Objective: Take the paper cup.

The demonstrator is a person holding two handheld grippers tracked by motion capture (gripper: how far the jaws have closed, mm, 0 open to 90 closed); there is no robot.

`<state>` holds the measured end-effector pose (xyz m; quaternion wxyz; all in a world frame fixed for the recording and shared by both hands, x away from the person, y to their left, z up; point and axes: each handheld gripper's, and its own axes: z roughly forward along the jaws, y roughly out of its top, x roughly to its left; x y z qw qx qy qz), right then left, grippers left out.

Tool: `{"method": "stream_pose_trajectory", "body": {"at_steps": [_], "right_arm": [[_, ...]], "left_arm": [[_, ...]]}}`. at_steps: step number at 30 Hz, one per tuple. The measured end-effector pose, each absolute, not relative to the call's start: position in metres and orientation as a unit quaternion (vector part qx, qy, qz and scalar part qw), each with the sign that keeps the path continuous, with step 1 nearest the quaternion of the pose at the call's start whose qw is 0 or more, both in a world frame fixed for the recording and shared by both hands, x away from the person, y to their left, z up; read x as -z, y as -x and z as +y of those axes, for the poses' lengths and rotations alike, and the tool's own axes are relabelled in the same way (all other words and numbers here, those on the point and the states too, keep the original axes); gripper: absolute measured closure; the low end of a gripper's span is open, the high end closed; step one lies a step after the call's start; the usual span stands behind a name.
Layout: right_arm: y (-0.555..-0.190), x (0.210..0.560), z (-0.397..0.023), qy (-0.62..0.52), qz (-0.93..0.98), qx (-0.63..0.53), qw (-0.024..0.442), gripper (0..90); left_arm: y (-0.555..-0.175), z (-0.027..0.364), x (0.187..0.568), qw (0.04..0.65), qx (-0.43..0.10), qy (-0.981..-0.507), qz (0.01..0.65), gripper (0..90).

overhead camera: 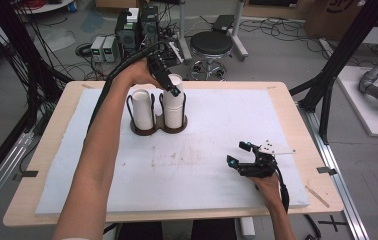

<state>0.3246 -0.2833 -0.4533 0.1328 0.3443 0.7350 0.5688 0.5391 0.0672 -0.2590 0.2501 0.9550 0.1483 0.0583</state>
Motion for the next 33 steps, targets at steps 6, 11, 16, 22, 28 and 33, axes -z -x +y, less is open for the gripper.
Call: {"method": "stream_pose_trajectory", "body": {"at_steps": [6, 11, 16, 22, 28, 33], "right_arm": [[-0.325, 0.453, -0.283, -0.346, 0.735, -0.569, 0.131, 15.2], [-0.325, 0.453, -0.284, -0.345, 0.734, -0.569, 0.132, 15.2], [-0.325, 0.453, -0.283, -0.345, 0.735, -0.569, 0.131, 15.2], [-0.325, 0.453, -0.284, -0.345, 0.736, -0.568, 0.13, 15.2], [-0.325, 0.453, -0.283, -0.347, 0.736, -0.567, 0.129, 15.2], [-0.325, 0.453, -0.283, -0.346, 0.736, -0.567, 0.13, 15.2]], "left_arm": [[-0.54, 0.068, 0.259, 0.25, -0.053, -0.954, 0.154, 30.5], [-0.54, 0.068, 0.259, 0.249, -0.053, -0.955, 0.155, 30.8], [-0.54, 0.068, 0.258, 0.246, -0.055, -0.955, 0.156, 31.1], [-0.539, 0.07, 0.253, 0.256, -0.054, -0.951, 0.164, 31.9], [-0.538, 0.072, 0.248, 0.26, -0.058, -0.949, 0.168, 32.7], [-0.538, 0.073, 0.246, 0.263, -0.058, -0.948, 0.17, 33.1]]}}
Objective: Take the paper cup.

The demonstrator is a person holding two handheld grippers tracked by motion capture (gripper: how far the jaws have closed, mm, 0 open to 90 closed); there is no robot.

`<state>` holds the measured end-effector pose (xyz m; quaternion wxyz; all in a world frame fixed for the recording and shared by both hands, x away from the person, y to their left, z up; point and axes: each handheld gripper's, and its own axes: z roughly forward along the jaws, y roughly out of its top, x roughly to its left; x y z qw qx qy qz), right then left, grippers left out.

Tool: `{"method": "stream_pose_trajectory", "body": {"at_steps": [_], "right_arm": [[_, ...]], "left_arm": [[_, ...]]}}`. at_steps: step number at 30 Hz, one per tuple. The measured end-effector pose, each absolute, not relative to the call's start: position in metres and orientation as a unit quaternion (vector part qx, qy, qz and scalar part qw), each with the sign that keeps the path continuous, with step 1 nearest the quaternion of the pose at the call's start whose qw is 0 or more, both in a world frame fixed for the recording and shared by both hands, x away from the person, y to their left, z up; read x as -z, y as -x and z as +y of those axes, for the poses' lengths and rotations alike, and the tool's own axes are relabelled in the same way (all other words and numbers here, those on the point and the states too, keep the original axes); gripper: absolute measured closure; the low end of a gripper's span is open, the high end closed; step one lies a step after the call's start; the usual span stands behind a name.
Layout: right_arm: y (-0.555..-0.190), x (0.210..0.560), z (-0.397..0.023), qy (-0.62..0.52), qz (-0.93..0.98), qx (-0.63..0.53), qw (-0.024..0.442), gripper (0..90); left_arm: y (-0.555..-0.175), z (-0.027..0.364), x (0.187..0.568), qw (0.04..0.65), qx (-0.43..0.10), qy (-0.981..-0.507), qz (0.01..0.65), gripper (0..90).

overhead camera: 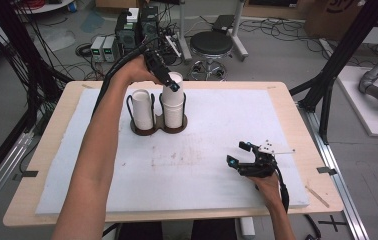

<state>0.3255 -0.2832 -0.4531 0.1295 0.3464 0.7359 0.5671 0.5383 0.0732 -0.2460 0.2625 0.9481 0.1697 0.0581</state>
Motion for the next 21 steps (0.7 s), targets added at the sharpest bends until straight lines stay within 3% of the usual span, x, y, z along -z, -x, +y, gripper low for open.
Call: {"method": "stream_pose_trajectory", "body": {"at_steps": [21], "right_arm": [[-0.326, 0.453, -0.282, -0.345, 0.738, -0.565, 0.132, 15.2]], "left_arm": [[-0.531, 0.083, 0.217, 0.308, -0.072, -0.932, 0.178, 33.8]]}}
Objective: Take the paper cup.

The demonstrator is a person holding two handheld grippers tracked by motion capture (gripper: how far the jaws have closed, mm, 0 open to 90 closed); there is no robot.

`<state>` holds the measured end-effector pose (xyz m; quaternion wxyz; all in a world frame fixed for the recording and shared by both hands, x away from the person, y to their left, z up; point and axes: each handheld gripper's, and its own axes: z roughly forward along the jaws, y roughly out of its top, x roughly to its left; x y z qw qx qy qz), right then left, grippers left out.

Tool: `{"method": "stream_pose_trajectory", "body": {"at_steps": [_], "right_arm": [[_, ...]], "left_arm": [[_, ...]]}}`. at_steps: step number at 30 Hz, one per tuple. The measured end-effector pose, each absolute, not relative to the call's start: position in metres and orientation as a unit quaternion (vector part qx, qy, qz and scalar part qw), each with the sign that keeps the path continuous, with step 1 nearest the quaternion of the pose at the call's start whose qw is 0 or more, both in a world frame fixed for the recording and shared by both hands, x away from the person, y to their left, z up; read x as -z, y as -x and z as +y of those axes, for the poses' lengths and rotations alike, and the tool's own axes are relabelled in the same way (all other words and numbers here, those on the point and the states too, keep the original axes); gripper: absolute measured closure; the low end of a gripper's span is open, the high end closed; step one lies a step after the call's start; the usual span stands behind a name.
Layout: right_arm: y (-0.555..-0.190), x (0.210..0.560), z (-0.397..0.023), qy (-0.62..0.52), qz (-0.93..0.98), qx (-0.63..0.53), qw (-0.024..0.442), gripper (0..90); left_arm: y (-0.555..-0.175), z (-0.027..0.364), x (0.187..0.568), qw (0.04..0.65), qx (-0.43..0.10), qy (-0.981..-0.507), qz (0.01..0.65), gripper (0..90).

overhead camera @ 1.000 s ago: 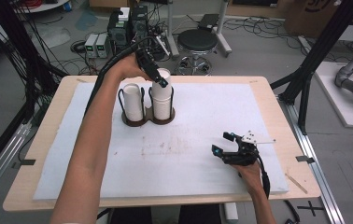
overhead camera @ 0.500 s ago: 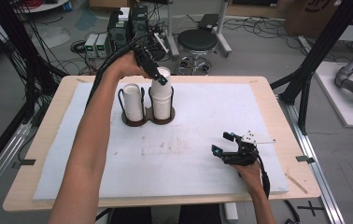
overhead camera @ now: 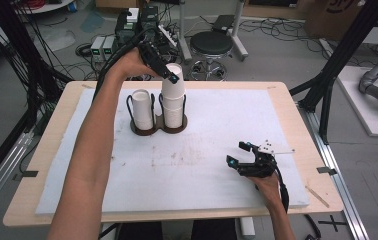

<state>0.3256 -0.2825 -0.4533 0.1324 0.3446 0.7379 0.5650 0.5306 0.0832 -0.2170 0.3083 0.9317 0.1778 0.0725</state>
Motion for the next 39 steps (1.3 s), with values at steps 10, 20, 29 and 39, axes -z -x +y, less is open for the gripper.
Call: {"method": "stream_pose_trajectory", "body": {"at_steps": [10, 20, 29, 39], "right_arm": [[-0.326, 0.453, -0.283, -0.344, 0.739, -0.564, 0.132, 15.2], [-0.325, 0.453, -0.282, -0.345, 0.741, -0.561, 0.132, 15.2], [-0.325, 0.453, -0.282, -0.344, 0.74, -0.562, 0.132, 15.2], [-0.325, 0.453, -0.281, -0.341, 0.743, -0.559, 0.135, 15.2]], "left_arm": [[-0.522, 0.089, 0.182, 0.335, -0.103, -0.92, 0.176, 33.8], [-0.514, 0.093, 0.164, 0.353, -0.118, -0.911, 0.177, 33.8], [-0.506, 0.094, 0.159, 0.353, -0.115, -0.912, 0.172, 33.8], [-0.473, 0.117, 0.146, 0.389, -0.105, -0.901, 0.158, 33.7]]}}
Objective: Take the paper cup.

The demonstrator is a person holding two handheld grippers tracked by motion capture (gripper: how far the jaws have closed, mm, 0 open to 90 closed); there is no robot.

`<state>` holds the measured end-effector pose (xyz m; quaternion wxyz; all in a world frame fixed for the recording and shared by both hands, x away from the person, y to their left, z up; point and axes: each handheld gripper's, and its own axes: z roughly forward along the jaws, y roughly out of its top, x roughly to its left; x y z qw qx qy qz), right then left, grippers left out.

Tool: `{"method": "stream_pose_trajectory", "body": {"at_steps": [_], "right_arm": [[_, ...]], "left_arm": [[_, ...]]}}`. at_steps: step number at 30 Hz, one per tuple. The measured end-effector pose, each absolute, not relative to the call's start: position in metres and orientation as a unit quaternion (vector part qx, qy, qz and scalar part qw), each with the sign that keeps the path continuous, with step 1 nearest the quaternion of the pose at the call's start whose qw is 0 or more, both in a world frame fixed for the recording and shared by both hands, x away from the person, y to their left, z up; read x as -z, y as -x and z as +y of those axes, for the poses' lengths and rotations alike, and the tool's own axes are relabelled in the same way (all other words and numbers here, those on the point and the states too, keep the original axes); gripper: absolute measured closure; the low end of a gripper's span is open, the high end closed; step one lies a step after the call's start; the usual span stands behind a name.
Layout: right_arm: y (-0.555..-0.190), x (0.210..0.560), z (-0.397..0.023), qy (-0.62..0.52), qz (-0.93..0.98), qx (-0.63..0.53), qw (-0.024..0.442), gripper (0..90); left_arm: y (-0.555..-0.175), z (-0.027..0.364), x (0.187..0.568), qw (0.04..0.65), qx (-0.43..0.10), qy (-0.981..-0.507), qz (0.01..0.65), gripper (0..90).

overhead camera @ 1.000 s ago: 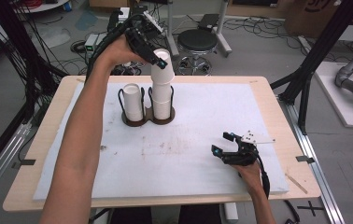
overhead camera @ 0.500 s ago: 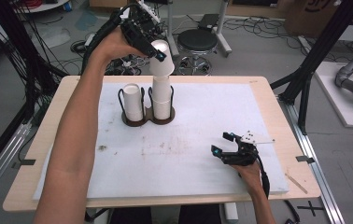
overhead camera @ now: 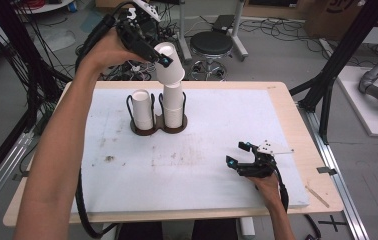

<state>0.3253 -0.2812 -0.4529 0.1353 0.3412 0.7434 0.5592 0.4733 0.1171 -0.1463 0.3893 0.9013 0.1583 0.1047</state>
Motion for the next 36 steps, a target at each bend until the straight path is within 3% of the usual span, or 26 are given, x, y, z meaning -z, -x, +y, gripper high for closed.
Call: {"method": "stream_pose_trajectory", "body": {"at_steps": [18, 36], "right_arm": [[-0.325, 0.453, -0.28, -0.341, 0.747, -0.554, 0.139, 15.2], [-0.326, 0.453, -0.279, -0.342, 0.749, -0.55, 0.139, 15.2]], "left_arm": [[-0.395, 0.16, 0.165, 0.431, -0.117, -0.888, 0.108, 33.7], [-0.358, 0.199, 0.223, 0.484, -0.105, -0.858, 0.135, 33.7]]}}
